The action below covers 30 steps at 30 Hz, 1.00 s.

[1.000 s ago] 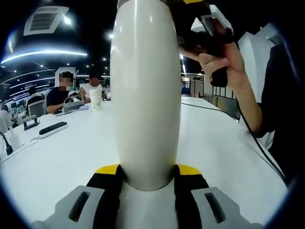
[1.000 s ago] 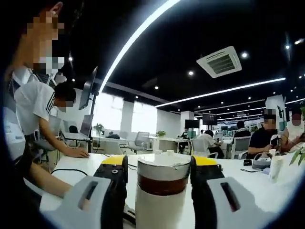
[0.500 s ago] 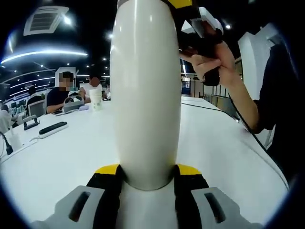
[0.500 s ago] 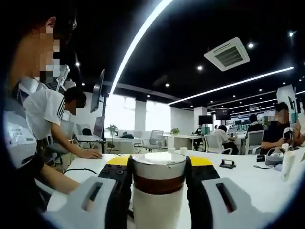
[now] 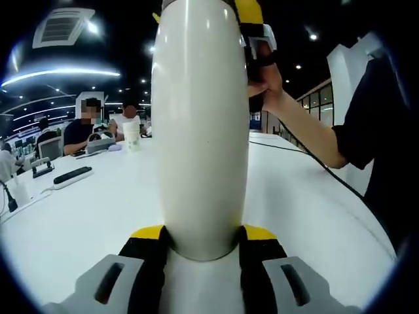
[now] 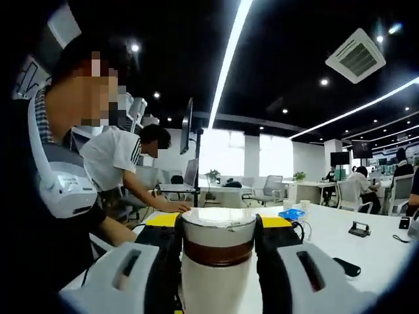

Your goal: Grasp the water cup twist off the cup lid place the cup lid on the table

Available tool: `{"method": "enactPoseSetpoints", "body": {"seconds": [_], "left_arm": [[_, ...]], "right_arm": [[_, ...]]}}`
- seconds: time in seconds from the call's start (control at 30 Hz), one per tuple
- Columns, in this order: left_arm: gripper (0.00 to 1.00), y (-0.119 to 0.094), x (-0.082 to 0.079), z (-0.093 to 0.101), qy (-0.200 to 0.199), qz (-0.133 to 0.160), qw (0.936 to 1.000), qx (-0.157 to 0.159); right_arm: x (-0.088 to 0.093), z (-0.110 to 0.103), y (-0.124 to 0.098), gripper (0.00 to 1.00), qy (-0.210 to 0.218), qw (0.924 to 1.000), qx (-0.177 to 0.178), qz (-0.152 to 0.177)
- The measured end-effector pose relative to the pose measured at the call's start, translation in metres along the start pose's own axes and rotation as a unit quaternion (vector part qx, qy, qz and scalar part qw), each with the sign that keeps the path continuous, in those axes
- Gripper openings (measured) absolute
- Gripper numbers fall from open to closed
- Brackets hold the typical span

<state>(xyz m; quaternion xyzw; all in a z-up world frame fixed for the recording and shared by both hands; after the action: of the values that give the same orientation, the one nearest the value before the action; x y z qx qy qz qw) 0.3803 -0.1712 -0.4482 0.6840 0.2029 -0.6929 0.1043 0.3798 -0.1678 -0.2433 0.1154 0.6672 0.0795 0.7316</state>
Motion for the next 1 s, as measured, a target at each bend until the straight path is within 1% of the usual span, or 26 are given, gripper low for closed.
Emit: {"method": "enactPoseSetpoints", "body": {"seconds": [0.1, 0.17, 0.27, 0.33, 0.47, 0.5, 0.57, 0.6, 0.63, 0.67, 0.73, 0.77, 0.83, 0.87, 0.9, 0.93, 1.0], "left_arm": [[0.45, 0.000, 0.000, 0.000, 0.000, 0.000, 1.0000, 0.000], [0.45, 0.000, 0.000, 0.001, 0.000, 0.000, 1.0000, 0.000], [0.45, -0.001, 0.000, 0.001, 0.000, 0.000, 1.0000, 0.001], [0.45, -0.001, 0.000, 0.001, 0.000, 0.000, 1.0000, 0.001], [0.45, -0.001, 0.000, 0.001, 0.000, 0.000, 1.0000, 0.000], [0.45, -0.001, 0.000, 0.001, 0.000, 0.000, 1.0000, 0.000], [0.45, -0.001, 0.000, 0.001, 0.000, 0.000, 1.0000, 0.001], [0.45, -0.002, 0.000, 0.001, 0.000, 0.000, 1.0000, 0.001], [0.45, -0.002, 0.000, 0.000, 0.000, 0.000, 1.0000, 0.000], [0.45, -0.002, 0.000, 0.000, 0.000, 0.000, 1.0000, 0.000], [0.45, -0.002, 0.000, 0.000, 0.000, 0.000, 1.0000, 0.000], [0.45, -0.002, 0.000, 0.001, 0.000, 0.000, 1.0000, 0.000], [0.45, -0.002, 0.000, 0.001, 0.000, 0.000, 1.0000, 0.000], [0.45, -0.002, 0.000, 0.001, 0.000, 0.000, 1.0000, 0.000], [0.45, -0.002, 0.000, 0.001, 0.000, -0.001, 1.0000, 0.000], [0.45, -0.002, 0.000, 0.001, 0.000, -0.001, 1.0000, 0.000], [0.45, -0.002, 0.000, 0.001, 0.001, -0.001, 1.0000, 0.000]], "right_arm": [[0.001, -0.002, 0.001, 0.46, 0.005, 0.9999, -0.012, 0.003], [0.001, -0.004, 0.002, 0.47, 0.007, 0.9999, -0.011, 0.008], [0.001, -0.005, 0.001, 0.47, 0.012, 0.9998, 0.007, 0.015], [0.002, -0.004, 0.000, 0.48, 0.010, 0.9994, 0.028, 0.018], [-0.004, -0.007, -0.003, 0.59, 0.016, 0.9964, 0.072, 0.041], [-0.005, -0.005, -0.005, 0.60, 0.008, 0.9941, 0.099, 0.043], [-0.005, -0.005, -0.006, 0.60, -0.007, 0.9906, 0.130, 0.041], [-0.007, -0.005, -0.007, 0.60, -0.008, 0.9867, 0.157, 0.042], [-0.009, -0.007, -0.007, 0.60, -0.012, 0.9834, 0.176, 0.043], [-0.016, -0.013, -0.005, 0.60, -0.023, 0.9810, 0.186, 0.051], [-0.021, -0.020, -0.004, 0.60, -0.033, 0.9776, 0.201, 0.051], [-0.024, -0.021, -0.003, 0.60, -0.051, 0.9745, 0.213, 0.047], [-0.027, -0.017, -0.005, 0.60, -0.088, 0.9651, 0.245, 0.029], [-0.028, -0.015, -0.005, 0.60, -0.108, 0.9592, 0.260, 0.022], [-0.027, -0.013, -0.005, 0.59, -0.109, 0.9567, 0.269, 0.020], [-0.023, -0.011, -0.004, 0.58, -0.098, 0.9555, 0.278, 0.017], [-0.017, -0.007, -0.002, 0.58, -0.090, 0.9549, 0.283, 0.012]]}}
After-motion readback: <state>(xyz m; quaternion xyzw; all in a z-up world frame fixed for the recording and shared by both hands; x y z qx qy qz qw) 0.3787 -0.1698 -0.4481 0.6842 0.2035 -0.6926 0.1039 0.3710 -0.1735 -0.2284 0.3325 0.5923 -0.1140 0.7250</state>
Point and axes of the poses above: the point that each gripper's makers call its tool centre point, and the gripper's own axes: y roughly forward along the fingers, z roughly to its right, x roughly out of its underside, the point moved 1 cm from there along -y, roughly backward along the fingers, and after that the axes turned 8 degrees about z, right-handed, at the moved point
